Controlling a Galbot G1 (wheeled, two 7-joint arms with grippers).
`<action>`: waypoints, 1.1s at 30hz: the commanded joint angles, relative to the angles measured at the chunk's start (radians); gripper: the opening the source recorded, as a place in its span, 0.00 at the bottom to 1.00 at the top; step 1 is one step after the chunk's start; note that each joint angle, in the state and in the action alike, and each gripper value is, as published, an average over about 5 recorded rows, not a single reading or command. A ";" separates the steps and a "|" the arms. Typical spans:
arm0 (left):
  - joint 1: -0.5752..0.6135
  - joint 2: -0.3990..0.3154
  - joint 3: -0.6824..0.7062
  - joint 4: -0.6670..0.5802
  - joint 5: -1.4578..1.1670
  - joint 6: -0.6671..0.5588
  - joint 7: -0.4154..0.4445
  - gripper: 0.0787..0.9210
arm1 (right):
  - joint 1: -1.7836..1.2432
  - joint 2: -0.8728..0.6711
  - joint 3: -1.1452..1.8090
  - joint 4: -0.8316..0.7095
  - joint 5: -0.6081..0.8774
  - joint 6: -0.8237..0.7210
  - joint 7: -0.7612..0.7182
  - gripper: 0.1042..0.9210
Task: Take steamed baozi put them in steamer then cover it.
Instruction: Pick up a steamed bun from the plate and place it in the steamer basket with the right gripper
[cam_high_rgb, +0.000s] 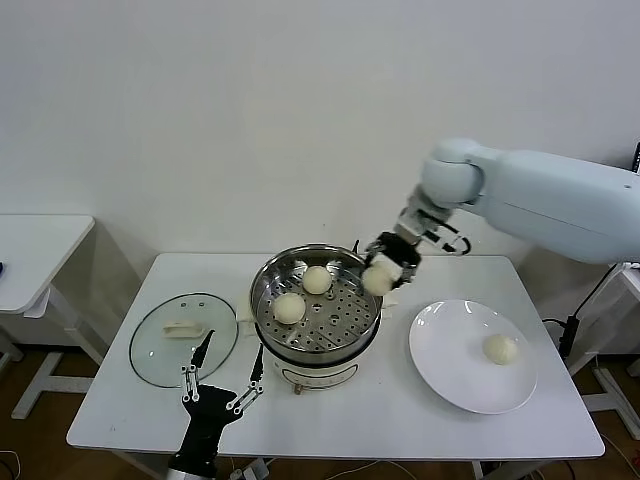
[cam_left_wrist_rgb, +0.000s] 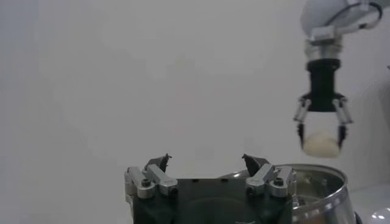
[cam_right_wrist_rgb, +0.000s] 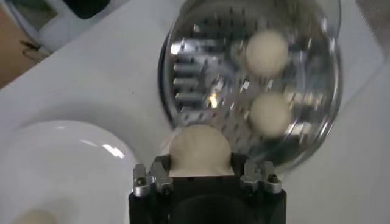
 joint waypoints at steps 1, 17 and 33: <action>0.002 0.001 -0.001 0.003 -0.001 -0.002 -0.001 0.88 | 0.022 0.166 -0.009 0.121 -0.143 0.215 0.035 0.69; 0.000 0.005 0.001 -0.002 -0.010 -0.004 -0.003 0.88 | -0.156 0.238 0.042 0.079 -0.409 0.357 -0.002 0.71; 0.006 0.011 -0.009 0.004 -0.013 -0.015 -0.005 0.88 | -0.235 0.283 0.062 0.010 -0.464 0.352 -0.041 0.77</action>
